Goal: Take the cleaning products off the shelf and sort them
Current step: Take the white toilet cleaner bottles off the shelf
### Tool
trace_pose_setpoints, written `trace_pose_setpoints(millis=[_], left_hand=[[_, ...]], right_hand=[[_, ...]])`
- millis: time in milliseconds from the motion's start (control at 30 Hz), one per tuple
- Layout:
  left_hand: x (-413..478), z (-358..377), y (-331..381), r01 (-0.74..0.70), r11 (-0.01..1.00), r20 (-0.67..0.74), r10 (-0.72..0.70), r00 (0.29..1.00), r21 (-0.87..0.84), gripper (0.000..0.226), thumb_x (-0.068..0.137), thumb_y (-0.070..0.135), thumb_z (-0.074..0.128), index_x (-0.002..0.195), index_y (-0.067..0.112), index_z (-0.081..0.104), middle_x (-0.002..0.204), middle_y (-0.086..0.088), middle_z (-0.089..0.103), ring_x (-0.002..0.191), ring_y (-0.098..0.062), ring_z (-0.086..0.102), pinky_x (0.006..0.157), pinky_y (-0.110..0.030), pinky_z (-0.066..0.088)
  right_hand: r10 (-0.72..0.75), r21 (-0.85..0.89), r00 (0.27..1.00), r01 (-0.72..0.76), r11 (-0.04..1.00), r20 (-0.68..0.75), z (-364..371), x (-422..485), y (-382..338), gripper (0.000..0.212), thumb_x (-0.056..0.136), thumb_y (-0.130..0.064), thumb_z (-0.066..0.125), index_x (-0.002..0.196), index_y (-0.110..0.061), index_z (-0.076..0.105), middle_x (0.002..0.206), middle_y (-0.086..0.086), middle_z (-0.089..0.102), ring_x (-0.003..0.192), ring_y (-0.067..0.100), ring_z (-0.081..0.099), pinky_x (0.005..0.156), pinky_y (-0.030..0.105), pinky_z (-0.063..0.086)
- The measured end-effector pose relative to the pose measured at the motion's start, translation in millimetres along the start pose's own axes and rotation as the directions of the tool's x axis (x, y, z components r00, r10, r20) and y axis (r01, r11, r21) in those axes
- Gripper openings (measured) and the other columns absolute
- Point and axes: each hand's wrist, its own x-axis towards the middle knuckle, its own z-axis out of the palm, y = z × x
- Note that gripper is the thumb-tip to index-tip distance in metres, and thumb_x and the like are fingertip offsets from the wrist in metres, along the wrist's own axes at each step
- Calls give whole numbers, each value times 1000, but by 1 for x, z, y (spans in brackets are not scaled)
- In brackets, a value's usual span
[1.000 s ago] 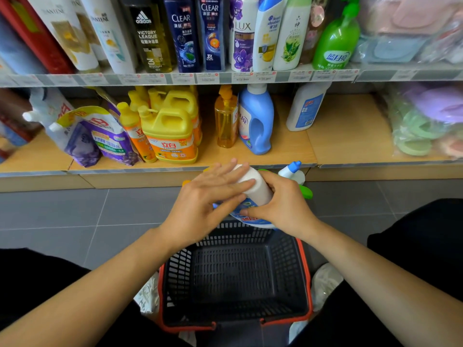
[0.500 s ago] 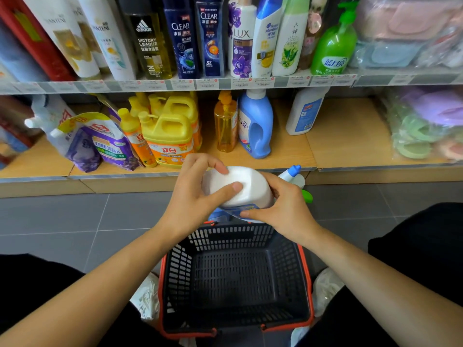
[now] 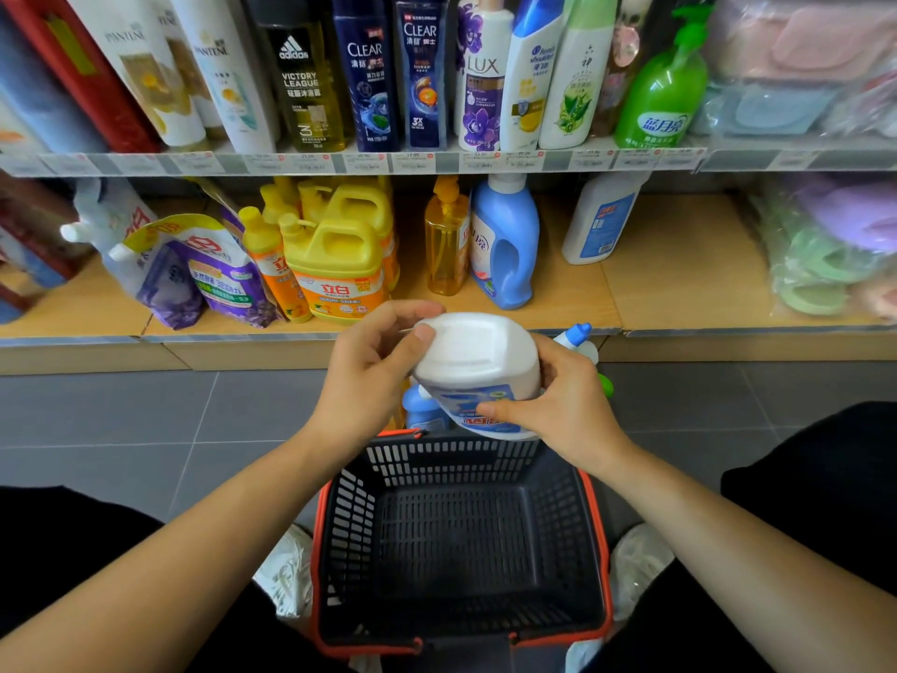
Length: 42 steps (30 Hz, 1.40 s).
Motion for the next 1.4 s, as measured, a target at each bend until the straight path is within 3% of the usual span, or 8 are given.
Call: trace_pose_setpoints(millis=[133,333,433,600,733,967,1167,1400], left_hand=[[0,0,3,93,984,15,-92,996,-153,28,105,3,45,125,4,65,109,4,75,102,-9,68,85,-27,59],[2,-1,5,126,973,6,-127,992,-195,24,103,4,49,110,14,70,96,8,78,90,-6,71,75,-22,59],[1,-2,6,66,986,28,-62,998,-155,23,102,6,52,107,15,73,101,5,76,93,-7,68,77,-22,56],[-4,-4,2,-130,987,227,106,968,95,26,95,17,59,116,21,72,136,-9,53,131,-6,48,107,-25,43],[-5,-6,-1,-242,960,334,184,925,140,27,95,16,61,117,27,73,149,-2,46,140,-10,42,105,-15,39],[-4,-1,-12,-181,984,143,180,973,-5,19,90,10,70,109,13,73,140,-4,58,132,-20,55,100,-41,55],[-3,1,-38,-12,999,216,4,976,36,58,93,7,68,147,16,46,137,1,64,117,-22,66,91,-29,56],[-9,4,-77,188,949,400,-279,873,252,40,91,19,73,130,15,62,123,1,72,115,-16,67,100,-34,53]], right_hand=[[18,40,1000,-18,999,0,-4,2,4,64,64,-13,94,118,-27,65,107,-6,76,103,15,72,87,44,60],[21,92,998,-27,995,60,-9,1,1,60,65,-17,93,118,-30,65,108,-5,76,103,16,72,85,42,61],[32,131,996,-42,991,79,-7,1,0,63,62,-31,92,119,-27,66,110,1,76,105,21,72,88,50,59],[56,142,995,-68,988,84,-5,1,2,67,58,-40,92,117,-22,66,108,4,76,102,23,73,86,53,59],[64,150,994,-77,986,86,-5,2,3,74,57,-42,92,120,-16,64,108,4,76,102,23,73,86,53,59],[84,208,993,-101,973,86,-7,6,7,53,68,-14,91,115,-20,67,107,3,77,99,23,74,83,50,61],[82,372,995,-95,923,50,-13,9,5,50,70,-19,87,116,-19,67,112,7,75,104,29,73,81,46,61],[111,529,994,-89,844,-10,-24,16,-3,46,73,-18,88,115,-13,68,116,13,73,107,33,71,78,40,60]])
